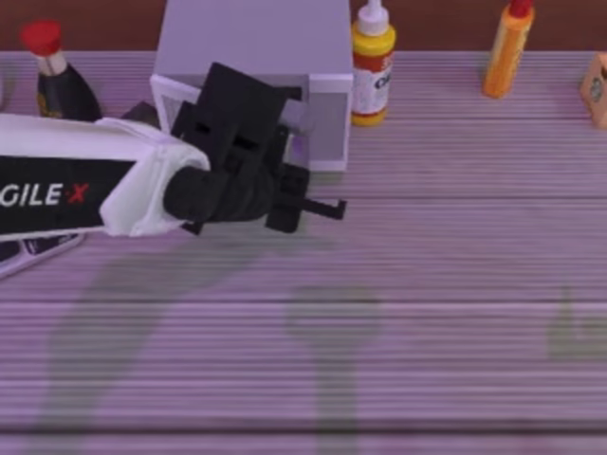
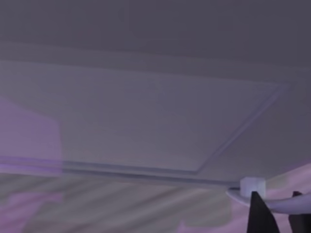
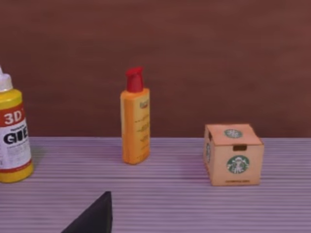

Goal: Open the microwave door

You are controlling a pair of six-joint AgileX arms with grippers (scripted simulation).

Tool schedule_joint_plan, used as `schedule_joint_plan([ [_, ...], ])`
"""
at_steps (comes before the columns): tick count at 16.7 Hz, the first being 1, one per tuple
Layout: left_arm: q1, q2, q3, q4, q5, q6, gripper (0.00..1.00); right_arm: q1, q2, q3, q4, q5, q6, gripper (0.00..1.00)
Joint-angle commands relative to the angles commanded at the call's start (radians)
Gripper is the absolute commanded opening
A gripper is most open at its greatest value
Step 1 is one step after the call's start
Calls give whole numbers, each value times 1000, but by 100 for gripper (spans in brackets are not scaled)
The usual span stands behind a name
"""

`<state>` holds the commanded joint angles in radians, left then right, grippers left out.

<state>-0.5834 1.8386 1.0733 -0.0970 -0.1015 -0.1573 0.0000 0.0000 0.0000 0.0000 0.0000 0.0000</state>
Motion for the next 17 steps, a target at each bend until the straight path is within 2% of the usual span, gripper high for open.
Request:
schedule_joint_plan([
  [9, 11, -19, -23, 10, 29, 33, 0, 0, 0, 0, 0, 0, 0, 100],
  [17, 12, -20, -26, 10, 30, 36, 0, 0, 0, 0, 0, 0, 0, 100],
])
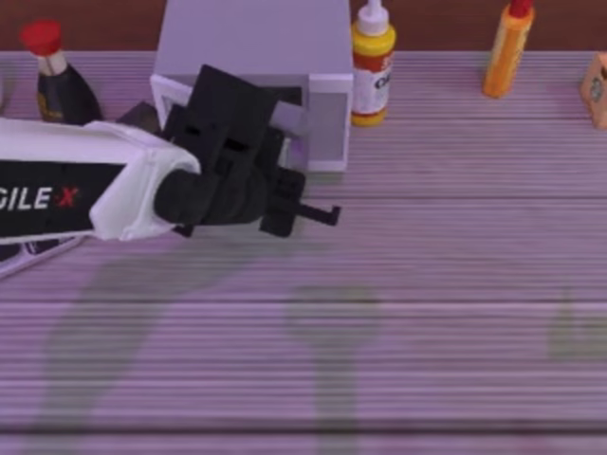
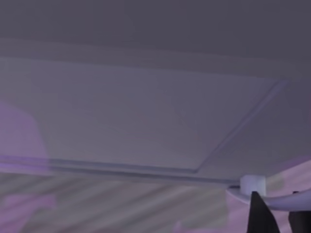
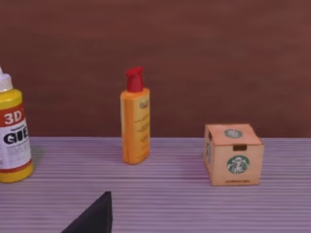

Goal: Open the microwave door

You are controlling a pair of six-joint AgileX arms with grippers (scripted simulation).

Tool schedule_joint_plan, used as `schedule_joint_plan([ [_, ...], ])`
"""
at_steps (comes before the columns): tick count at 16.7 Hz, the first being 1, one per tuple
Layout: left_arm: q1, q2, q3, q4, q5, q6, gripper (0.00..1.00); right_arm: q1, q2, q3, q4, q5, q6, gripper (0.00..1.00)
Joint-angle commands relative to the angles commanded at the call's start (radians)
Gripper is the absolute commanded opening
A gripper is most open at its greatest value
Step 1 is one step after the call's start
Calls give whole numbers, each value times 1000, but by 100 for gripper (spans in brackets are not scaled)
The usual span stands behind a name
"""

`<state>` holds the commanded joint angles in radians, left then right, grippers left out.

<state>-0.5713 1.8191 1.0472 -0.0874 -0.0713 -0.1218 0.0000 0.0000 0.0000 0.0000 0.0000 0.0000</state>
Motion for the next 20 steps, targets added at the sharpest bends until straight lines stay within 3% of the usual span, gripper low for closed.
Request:
schedule_joint_plan([
  [20, -3, -3, -5, 0, 14, 5, 0, 0, 0, 0, 0, 0, 0, 100],
])
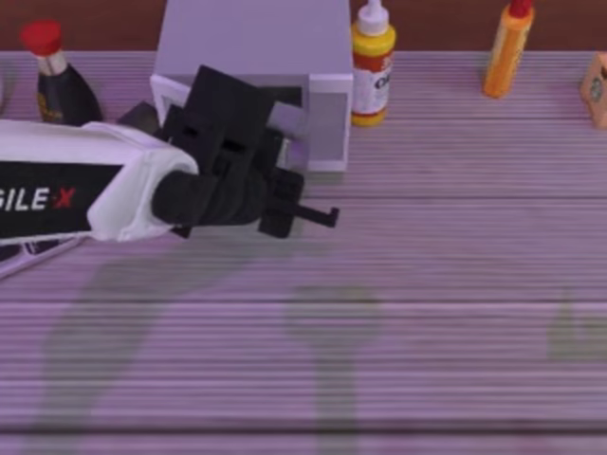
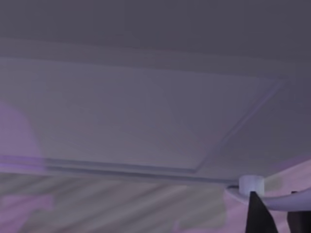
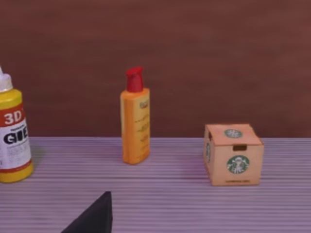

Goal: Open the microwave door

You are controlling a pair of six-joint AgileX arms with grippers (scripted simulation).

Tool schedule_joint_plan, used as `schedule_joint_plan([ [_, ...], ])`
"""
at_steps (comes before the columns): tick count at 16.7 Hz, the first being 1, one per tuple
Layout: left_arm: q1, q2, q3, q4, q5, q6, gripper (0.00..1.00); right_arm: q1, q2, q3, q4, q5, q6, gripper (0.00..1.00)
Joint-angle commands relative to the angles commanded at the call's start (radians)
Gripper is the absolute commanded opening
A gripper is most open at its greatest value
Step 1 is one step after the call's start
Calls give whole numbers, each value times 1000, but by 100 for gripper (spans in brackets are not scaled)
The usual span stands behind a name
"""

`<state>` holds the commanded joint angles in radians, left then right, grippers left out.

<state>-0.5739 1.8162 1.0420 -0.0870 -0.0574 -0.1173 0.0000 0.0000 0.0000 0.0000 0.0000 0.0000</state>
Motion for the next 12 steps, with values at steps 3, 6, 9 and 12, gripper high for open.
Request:
schedule_joint_plan([
  [3, 12, -13, -14, 6, 13, 25, 0, 0, 0, 0, 0, 0, 0, 100],
  [6, 15, -14, -17, 7, 15, 29, 0, 0, 0, 0, 0, 0, 0, 100],
  [9, 15, -14, -17, 7, 15, 29, 0, 0, 0, 0, 0, 0, 0, 100],
  [12, 15, -14, -17, 7, 15, 29, 0, 0, 0, 0, 0, 0, 0, 100],
])
